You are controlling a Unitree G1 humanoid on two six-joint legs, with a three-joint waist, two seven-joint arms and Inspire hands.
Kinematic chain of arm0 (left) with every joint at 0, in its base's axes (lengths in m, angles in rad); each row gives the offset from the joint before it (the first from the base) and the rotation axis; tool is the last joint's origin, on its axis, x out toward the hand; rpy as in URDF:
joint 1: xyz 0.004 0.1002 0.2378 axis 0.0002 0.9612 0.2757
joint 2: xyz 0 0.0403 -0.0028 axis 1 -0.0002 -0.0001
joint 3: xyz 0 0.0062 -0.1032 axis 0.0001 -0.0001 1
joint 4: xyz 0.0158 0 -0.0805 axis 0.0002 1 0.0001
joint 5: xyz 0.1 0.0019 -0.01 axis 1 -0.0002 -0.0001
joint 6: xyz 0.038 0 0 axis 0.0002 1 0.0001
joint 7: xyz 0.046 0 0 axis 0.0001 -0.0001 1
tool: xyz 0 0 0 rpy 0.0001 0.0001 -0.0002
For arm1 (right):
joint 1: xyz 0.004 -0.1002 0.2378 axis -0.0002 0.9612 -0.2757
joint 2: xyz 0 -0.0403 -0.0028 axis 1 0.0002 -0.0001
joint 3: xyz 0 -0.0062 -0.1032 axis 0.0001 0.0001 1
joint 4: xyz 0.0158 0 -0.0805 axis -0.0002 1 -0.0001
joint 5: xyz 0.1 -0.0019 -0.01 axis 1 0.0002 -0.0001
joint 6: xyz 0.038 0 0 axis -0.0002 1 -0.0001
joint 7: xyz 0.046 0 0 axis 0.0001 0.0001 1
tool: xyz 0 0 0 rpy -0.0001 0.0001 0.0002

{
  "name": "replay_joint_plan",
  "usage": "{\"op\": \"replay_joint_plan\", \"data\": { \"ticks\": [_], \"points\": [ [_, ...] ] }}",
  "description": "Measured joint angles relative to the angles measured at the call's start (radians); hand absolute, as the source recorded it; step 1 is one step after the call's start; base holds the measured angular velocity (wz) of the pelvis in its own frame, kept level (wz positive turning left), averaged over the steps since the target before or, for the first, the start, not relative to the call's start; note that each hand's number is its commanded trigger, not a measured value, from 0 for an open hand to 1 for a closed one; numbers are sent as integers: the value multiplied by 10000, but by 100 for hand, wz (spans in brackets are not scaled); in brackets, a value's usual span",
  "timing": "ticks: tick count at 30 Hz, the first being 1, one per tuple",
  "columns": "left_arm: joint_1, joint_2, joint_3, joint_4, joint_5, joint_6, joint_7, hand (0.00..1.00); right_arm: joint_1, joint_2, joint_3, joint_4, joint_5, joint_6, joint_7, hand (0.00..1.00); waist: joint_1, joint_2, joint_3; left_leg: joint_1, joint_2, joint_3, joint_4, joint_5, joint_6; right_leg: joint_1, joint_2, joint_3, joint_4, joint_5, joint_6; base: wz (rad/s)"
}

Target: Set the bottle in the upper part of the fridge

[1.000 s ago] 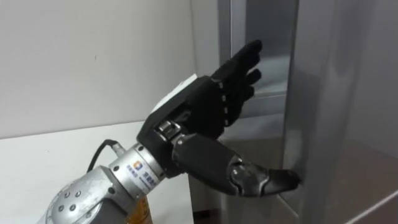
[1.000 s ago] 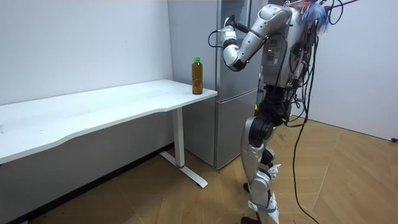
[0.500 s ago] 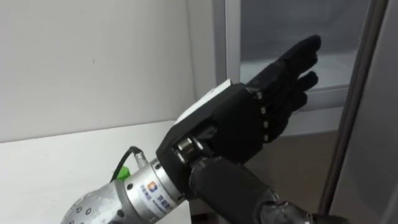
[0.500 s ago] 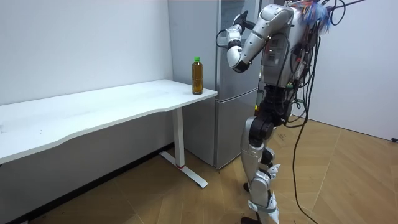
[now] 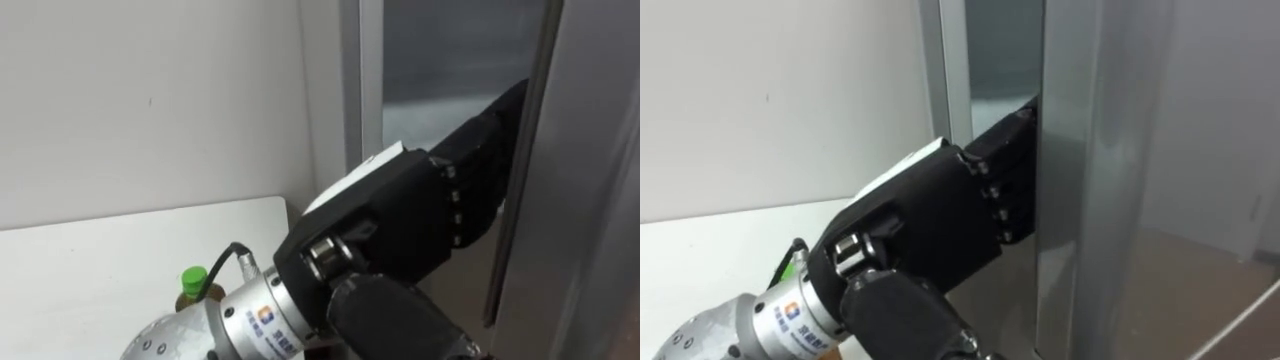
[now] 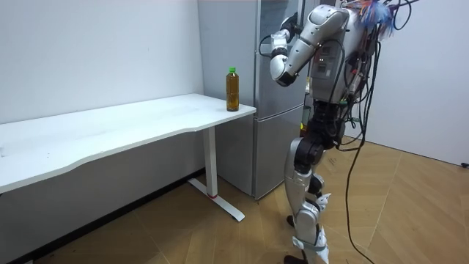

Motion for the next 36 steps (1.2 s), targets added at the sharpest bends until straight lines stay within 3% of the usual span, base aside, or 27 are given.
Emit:
{"op": "replay_joint_plan", "data": {
  "ticks": [6, 10, 19, 32, 36],
  "points": [
    [0, -11, -239, 7, 1, -94, 3, 0, -6, -36, 129, 0, 27, -138, -80, 0, -58, 87, -16, 46, 0, 63, -5, 0, 0, 18, 28, 91, -18, 56, -48, -4],
    [29, -20, -407, 131, 1, -280, 6, 0, -74, -72, 125, 13, 35, -164, -86, 0, -269, 225, 35, 63, -2, 221, -13, 0, 0, 34, 29, 148, -4, 54, -42, -5],
    [28, -166, -895, 651, -102, -348, -65, 0, -127, -89, 319, 305, 1107, -125, -36, 0, -660, 336, 30, 69, 34, 510, -202, -90, 127, -175, 169, 475, 4, 143, 7, -11],
    [28, -192, -1233, 809, -388, -428, 28, 0, -65, -299, 421, 664, 1516, -101, -119, 0, -1335, 386, 83, 116, 38, 825, -240, -293, 216, -234, 246, 737, -14, 251, 2, -8],
    [28, -190, -1437, 809, -392, -427, 20, 0, -76, -299, 494, 661, 1516, -114, -232, 0, -1347, 389, 86, 98, 38, 904, -256, -294, 216, -307, 264, 796, 1, 249, 5, -8]
  ]
}}
